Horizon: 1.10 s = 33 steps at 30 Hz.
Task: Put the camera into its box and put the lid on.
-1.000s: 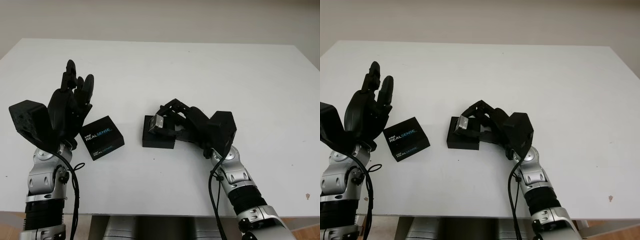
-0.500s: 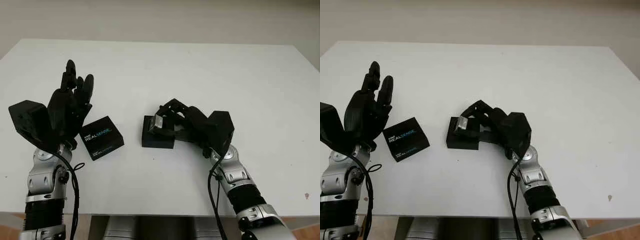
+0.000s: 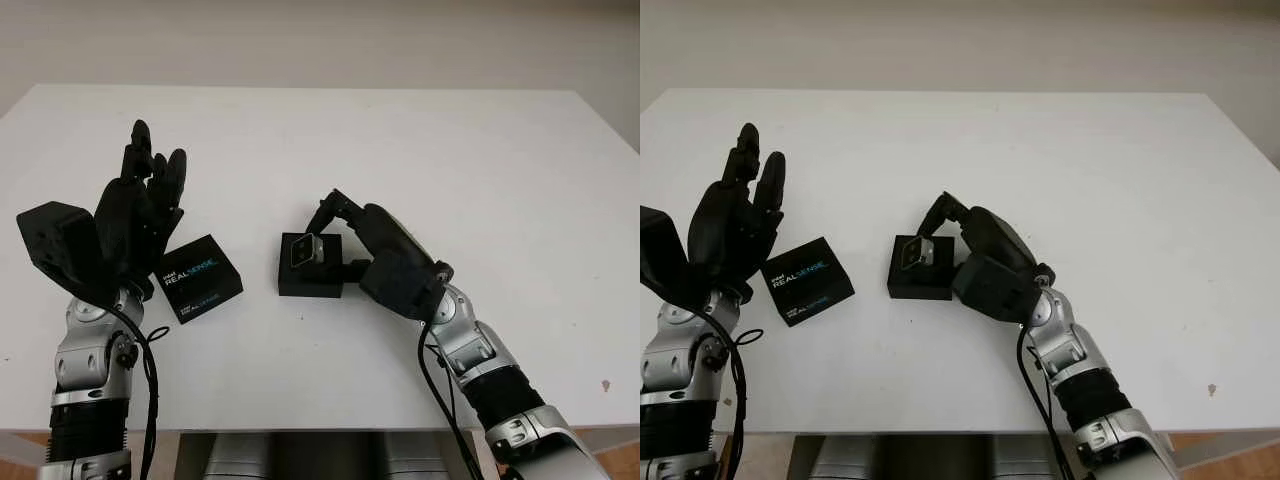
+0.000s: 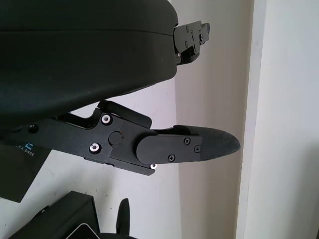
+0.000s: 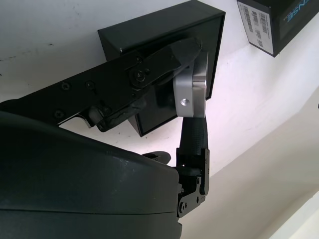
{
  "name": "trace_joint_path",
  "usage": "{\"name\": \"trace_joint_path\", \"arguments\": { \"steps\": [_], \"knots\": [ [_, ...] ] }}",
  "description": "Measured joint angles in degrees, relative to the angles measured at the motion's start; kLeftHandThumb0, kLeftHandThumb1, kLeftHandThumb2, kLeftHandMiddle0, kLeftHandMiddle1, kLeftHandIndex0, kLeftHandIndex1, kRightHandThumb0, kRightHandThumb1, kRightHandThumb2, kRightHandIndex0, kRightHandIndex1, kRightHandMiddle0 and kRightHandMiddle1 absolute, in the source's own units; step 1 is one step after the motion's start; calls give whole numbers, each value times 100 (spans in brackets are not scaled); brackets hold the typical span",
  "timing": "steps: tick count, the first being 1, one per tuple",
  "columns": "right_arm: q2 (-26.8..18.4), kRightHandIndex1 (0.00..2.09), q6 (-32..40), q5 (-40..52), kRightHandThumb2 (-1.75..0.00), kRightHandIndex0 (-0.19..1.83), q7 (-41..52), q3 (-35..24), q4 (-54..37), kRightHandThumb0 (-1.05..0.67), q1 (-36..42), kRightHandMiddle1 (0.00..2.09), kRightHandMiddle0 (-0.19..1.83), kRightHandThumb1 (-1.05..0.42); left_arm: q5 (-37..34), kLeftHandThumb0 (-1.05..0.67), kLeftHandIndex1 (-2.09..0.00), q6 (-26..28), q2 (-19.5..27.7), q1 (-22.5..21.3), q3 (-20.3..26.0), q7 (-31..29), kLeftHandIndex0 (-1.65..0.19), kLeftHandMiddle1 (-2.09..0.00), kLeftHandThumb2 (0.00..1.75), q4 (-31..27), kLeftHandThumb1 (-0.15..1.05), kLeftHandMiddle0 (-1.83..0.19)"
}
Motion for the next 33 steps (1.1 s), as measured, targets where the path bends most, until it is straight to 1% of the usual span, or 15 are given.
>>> {"name": "trace_joint_path", "arguments": {
  "steps": [1, 3, 4, 5, 9, 11, 17, 22, 26, 28, 30, 31, 33],
  "knots": [
    [-30, 6, 45, -75, -6, 29, 12, 40, -65, -41, 7, 129, 14, -93, -9, -62, 0, 0, 0, 3, 4, -10, 19, 0, 40, 0, 105, 19],
    [-101, 4, 156, -189, -5, 22, 97, 123, -216, -45, 32, 98, 9, -93, -52, -62, 0, 7, 0, 5, 5, -12, 19, 0, 38, 0, 105, 19],
    [-128, 3, 195, -224, -5, 20, 136, 149, -285, -46, 44, 90, 10, -93, -67, -62, 0, 20, 0, 5, 7, -6, 19, 0, 38, 0, 105, 19],
    [-156, 3, 235, -256, -6, 18, 181, 172, -351, -48, 49, 84, 10, -93, -77, -62, 0, 29, 0, 5, 9, 3, 19, 0, 37, -1, 105, 19],
    [-208, 1, 388, -317, -6, 14, 363, 241, -556, -52, 85, 77, 6, -94, -79, -63, 0, 33, 1, 5, 6, 16, 19, 0, 38, 0, 105, 19],
    [-247, 2, 465, -354, -6, 12, 438, 281, -688, -53, 108, 69, 8, -95, -75, -62, 0, 30, 5, 5, 4, 5, 19, 0, 39, 0, 105, 19],
    [-407, 3, 596, -589, -5, 3, 571, 410, -985, -59, 144, 32, 16, -97, -74, -63, 0, 13, 25, 5, 2, -37, 19, 0, 38, 0, 105, 19],
    [-560, 1, 796, -722, -6, -5, 759, 419, -1336, -62, 177, 17, 11, -98, -78, -62, 0, 20, 27, 4, 4, -32, 19, 0, 38, 0, 105, 19],
    [-644, 1, 1033, -707, -6, -9, 996, 373, -1701, -65, 208, 11, 8, -99, -89, -62, 0, 22, 32, 4, 5, -36, 19, 0, 38, 0, 105, 19],
    [-688, 8, 1130, -794, -5, 2, 921, 316, -1954, -65, 276, 13, 14, -97, -88, -62, 0, 22, 33, 4, 5, -32, 19, 0, 38, 0, 105, 19],
    [-711, 11, 1181, -913, -4, 9, 737, 241, -2216, -64, 343, 13, 17, -96, -74, -62, 0, 21, 41, 4, 4, -30, 19, 0, 38, 0, 105, 19],
    [-726, 14, 1182, -970, -4, 17, 654, 206, -2313, -64, 367, 15, 23, -94, -71, -62, 0, 21, 41, 4, 4, -30, 19, 0, 38, 0, 105, 19],
    [-783, 17, 1185, -1046, -4, 24, 551, 156, -2506, -65, 425, 17, 29, -92, -68, -62, 0, 21, 41, 4, 3, -30, 19, 0, 38, 0, 105, 19]
  ]
}}
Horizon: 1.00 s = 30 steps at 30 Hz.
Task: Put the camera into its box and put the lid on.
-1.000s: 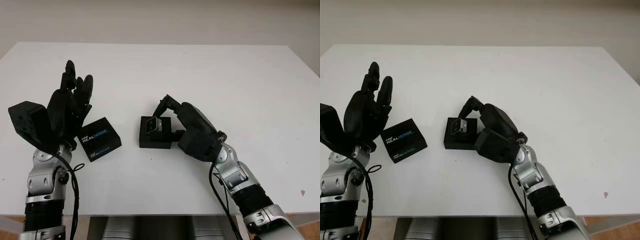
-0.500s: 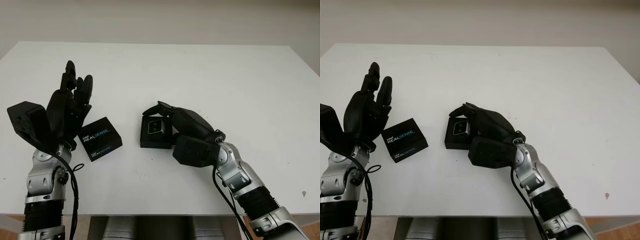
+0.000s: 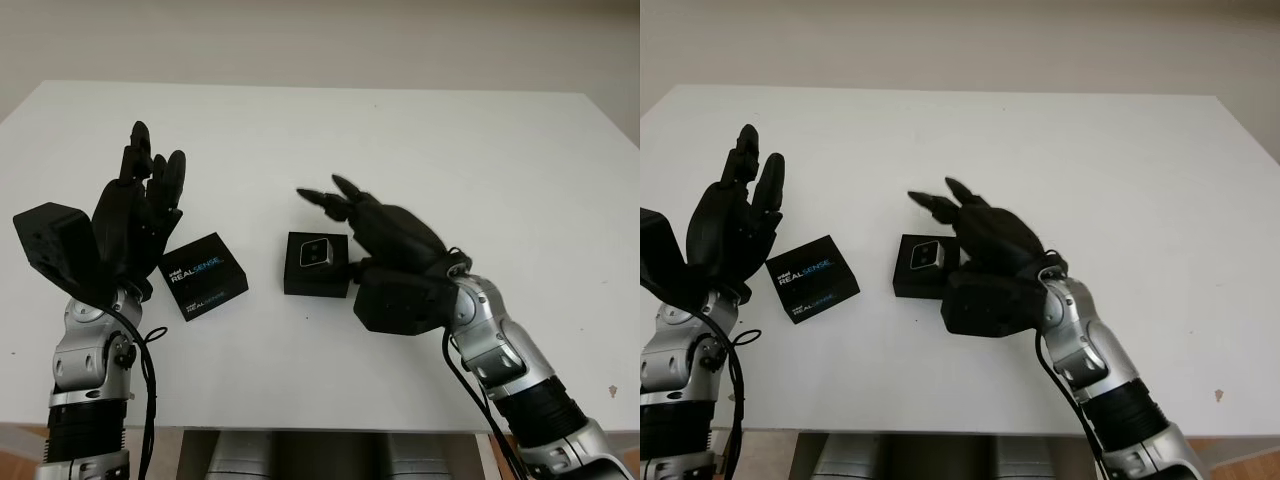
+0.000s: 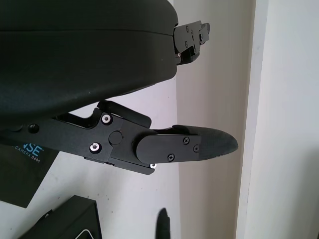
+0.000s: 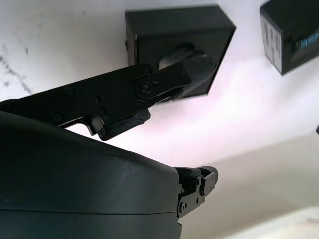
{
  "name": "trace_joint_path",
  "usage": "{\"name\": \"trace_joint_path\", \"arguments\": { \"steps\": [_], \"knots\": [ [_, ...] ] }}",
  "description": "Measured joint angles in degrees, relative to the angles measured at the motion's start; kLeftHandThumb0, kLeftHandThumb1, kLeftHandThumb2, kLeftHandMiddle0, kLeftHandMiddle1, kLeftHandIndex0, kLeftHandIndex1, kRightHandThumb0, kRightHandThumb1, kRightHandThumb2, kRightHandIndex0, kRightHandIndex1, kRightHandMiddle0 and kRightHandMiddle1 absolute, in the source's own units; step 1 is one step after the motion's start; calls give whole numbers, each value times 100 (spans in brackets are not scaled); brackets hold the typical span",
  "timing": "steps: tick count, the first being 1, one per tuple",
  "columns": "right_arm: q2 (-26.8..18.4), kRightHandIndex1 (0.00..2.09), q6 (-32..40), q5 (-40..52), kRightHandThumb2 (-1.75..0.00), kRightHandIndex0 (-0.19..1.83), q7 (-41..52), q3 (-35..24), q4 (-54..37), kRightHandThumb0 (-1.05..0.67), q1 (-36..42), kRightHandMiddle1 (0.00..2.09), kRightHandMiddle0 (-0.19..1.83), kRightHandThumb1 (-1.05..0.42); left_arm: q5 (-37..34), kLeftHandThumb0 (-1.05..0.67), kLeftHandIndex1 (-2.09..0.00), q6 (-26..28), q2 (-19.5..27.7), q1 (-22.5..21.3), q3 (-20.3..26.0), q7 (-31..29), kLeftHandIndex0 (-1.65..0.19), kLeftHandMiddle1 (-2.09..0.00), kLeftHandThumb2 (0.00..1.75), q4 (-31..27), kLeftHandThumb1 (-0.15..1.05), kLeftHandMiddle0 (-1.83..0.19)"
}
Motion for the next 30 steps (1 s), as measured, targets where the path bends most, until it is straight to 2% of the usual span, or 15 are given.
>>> {"name": "trace_joint_path", "arguments": {
  "steps": [4, 5, 8, 9, 10, 11, 12, 14, 16, 24, 27, 30],
  "knots": [
    [-60, 18, 130, -155, -5, 30, 15, -69, -533, -69, 185, 22, 41, -91, -2, -62, 0, 4, -2, 0, -6, 5, 19, 0, 39, 0, 105, 19],
    [-80, 17, 143, -169, -5, 32, 26, -90, -665, -69, 234, 35, 41, -90, 0, -62, 0, 3, -2, 0, -11, 4, 19, 0, 39, 0, 105, 19],
    [-103, 12, 205, -171, -5, 34, 79, -153, -962, -68, 302, 96, 19, -90, 5, -63, 0, 1, -4, 0, -40, 0, 19, 0, 40, 0, 105, 19],
    [-108, 11, 248, -169, -5, 34, 125, -189, -1016, -68, 303, 105, 16, -90, 7, -63, 0, 0, -9, 0, -50, 1, 19, 0, 40, 0, 105, 19],
    [-132, 10, 284, -173, -5, 35, 172, -217, -1038, -70, 301, 101, 17, -91, 20, -63, 0, -8, -17, 0, -60, 8, 19, 0, 40, 0, 105, 19],
    [-172, 9, 324, -180, -5, 35, 238, -235, -1042, -71, 292, 89, 19, -91, 31, -63, 0, -16, -26, 0, -75, 33, 19, 0, 40, 0, 105, 19],
    [-230, 8, 359, -203, -5, 35, 314, -244, -1041, -73, 269, 68, 24, -91, 46, -63, 0, -21, -39, 0, -92, 64, 19, 0, 40, 0, 105, 19],
    [-354, 7, 416, -326, -5, 36, 457, -255, -1042, -73, 182, 41, 35, -90, 76, -63, 0, -26, -87, 0, -118, 114, 19, 0, 40, 0, 105, 19],
    [-446, 7, 447, -413, -5, 36, 544, -270, -1047, -73, 73, 34, 38, -89, 77, -63, 0, -26, -160, 0, -135, 162, 19, 0, 40, 0, 105, 19],
    [-435, 12, 447, -1410, -6, 49, 98, 39, -1058, -78, 4, 43, 51, -91, 76, -64, 0, -25, -275, 0, -164, 203, 19, 0, 39, 0, 105, 19],
    [-347, 11, 451, -1688, -6, 47, -22, 193, -947, -76, 13, 44, 47, -91, 82, -64, 0, -71, -280, 0, -170, 191, 19, 0, 39, 1, 105, 19],
    [-286, 11, 450, -1752, -5, 49, -108, 270, -836, -75, 19, 59, 40, -90, 83, -64, 0, -107, -280, 0, -170, 178, 19, 0, 39, 5, 105, 19]
  ]
}}
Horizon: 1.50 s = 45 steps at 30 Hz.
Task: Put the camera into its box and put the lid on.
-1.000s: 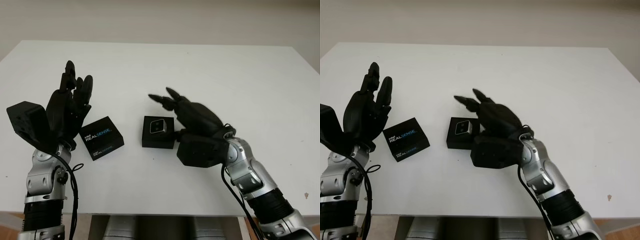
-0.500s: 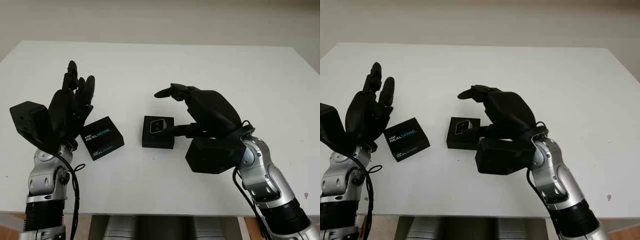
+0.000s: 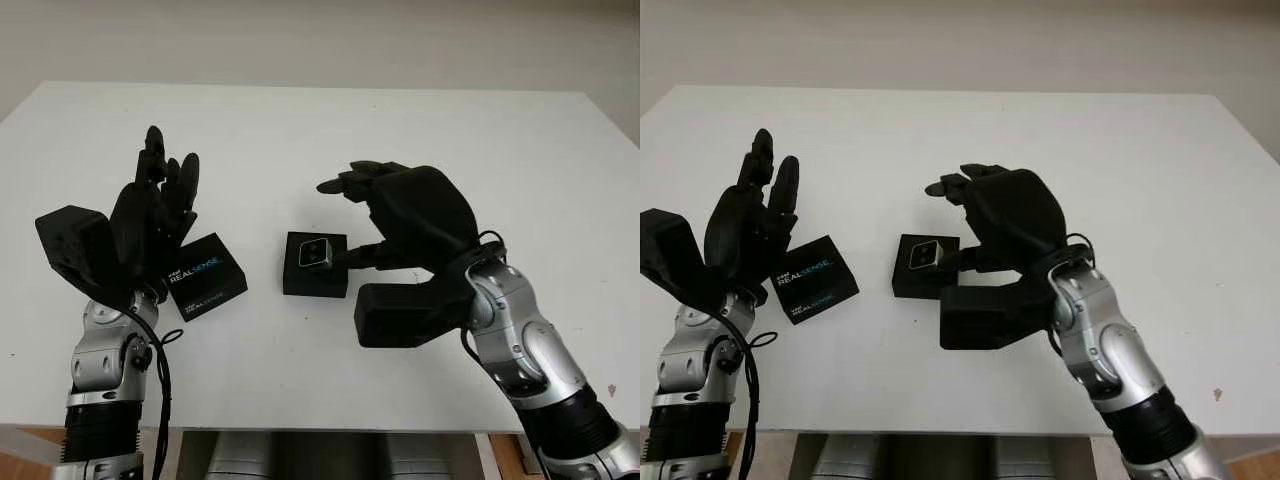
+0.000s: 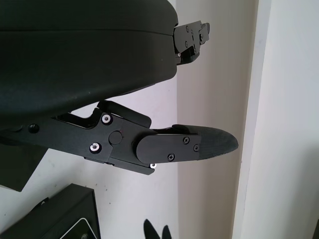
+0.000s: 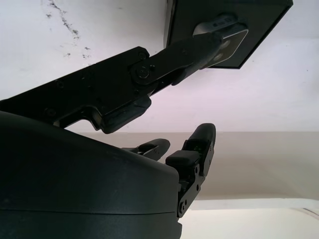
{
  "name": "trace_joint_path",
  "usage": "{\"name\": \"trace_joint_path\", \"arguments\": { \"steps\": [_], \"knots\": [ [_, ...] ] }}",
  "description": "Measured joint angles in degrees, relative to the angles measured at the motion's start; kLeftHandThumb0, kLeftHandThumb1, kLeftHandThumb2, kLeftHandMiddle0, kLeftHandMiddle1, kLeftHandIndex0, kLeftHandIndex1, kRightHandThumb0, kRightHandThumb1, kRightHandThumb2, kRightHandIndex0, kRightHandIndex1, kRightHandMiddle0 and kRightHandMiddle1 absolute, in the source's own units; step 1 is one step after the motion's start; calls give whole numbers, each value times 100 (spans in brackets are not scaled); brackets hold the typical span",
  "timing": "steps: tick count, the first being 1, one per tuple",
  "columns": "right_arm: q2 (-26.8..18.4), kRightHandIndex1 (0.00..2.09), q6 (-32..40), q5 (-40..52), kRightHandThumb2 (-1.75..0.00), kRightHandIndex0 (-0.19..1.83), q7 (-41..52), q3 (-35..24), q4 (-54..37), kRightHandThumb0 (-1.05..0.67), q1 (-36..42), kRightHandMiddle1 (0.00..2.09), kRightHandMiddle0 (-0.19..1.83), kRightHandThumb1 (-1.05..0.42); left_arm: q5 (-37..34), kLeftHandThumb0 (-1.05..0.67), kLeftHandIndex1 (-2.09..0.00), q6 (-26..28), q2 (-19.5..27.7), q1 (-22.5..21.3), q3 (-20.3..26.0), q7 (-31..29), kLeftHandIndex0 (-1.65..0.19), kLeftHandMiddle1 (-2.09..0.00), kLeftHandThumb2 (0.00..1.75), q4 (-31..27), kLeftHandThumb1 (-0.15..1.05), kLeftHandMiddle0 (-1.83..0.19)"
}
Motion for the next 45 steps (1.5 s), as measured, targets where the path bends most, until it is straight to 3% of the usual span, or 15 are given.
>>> {"name": "trace_joint_path", "arguments": {
  "steps": [3, 13, 45],
  "knots": [
    [63, 12, 0, -141, -6, 54, -202, 76, 106, -76, 1, 76, 36, -91, 0, -65, 0, -16, 0, 0, 1, -10, 19, 0, 38, 15, 105, 19],
    [314, 16, 55, -439, -6, 57, -616, 288, 266, -76, 139, 100, 31, -92, -3, -65, 0, -17, 1, 0, 7, -23, 19, 0, 37, 58, 105, 19],
    [562, 16, 62, -427, -6, 55, -1160, 399, 938, -70, 12, 106, 39, -96, -76, -64, 0, 139, 2, 1, 49, 23, 19, 0, 34, -35, 105, 19]
  ]
}}
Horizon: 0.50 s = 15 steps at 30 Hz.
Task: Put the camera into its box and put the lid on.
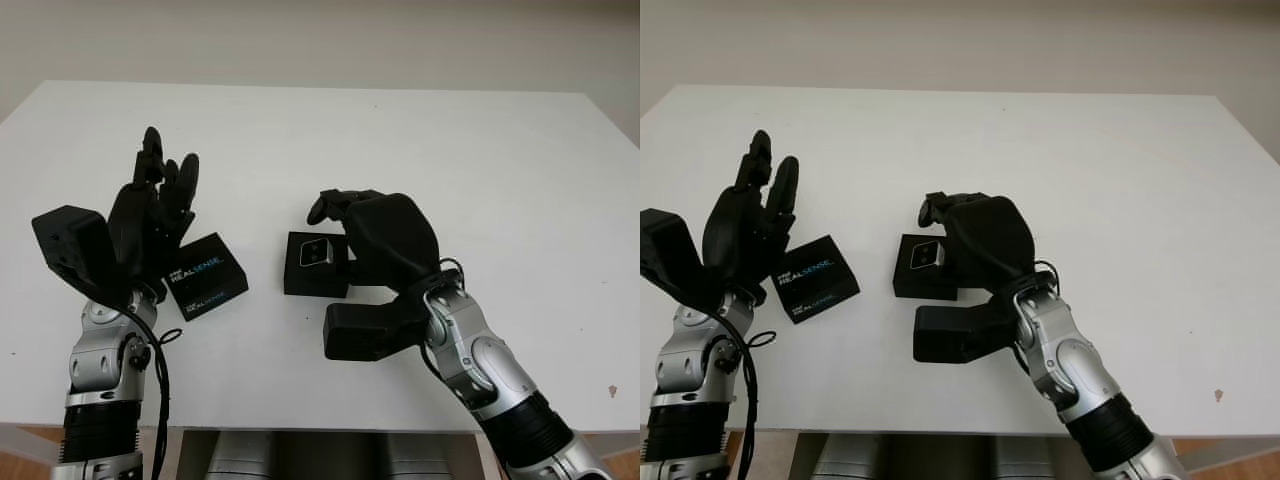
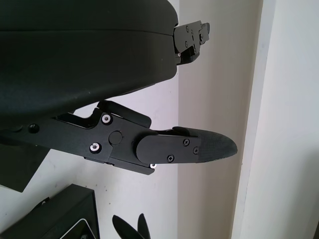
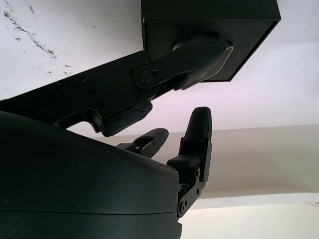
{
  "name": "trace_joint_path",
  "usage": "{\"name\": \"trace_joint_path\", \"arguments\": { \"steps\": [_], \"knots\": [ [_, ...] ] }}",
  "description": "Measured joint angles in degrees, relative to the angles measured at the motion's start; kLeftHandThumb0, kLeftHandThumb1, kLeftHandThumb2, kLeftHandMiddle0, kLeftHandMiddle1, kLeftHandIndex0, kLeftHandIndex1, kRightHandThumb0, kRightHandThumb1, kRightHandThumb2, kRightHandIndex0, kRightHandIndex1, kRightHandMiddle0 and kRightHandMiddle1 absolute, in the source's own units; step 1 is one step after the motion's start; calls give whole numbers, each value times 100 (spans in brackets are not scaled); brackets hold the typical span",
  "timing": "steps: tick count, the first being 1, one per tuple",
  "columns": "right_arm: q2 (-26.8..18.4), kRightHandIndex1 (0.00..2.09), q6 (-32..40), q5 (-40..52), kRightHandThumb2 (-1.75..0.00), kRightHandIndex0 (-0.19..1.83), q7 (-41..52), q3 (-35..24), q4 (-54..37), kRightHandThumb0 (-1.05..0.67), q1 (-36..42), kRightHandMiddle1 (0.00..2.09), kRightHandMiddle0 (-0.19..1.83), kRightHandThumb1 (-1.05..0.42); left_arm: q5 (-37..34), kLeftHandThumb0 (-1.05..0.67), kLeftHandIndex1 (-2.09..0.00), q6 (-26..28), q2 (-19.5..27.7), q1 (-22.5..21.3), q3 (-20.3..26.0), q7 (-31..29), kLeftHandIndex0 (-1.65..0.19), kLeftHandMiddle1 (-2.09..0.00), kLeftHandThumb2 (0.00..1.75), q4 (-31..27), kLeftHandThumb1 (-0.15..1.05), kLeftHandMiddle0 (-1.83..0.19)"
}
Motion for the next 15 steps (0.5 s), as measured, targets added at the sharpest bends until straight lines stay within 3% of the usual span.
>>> {"name": "trace_joint_path", "arguments": {
  "steps": [15],
  "knots": [
    [10, 17, 181, -100, -5, 52, 163, 56, 50, -68, -15, 114, 40, -96, 23, -65, 0, -3, 4, 0, -3, 3, 19, 0, 35, -1, 105, 19]
  ]
}}
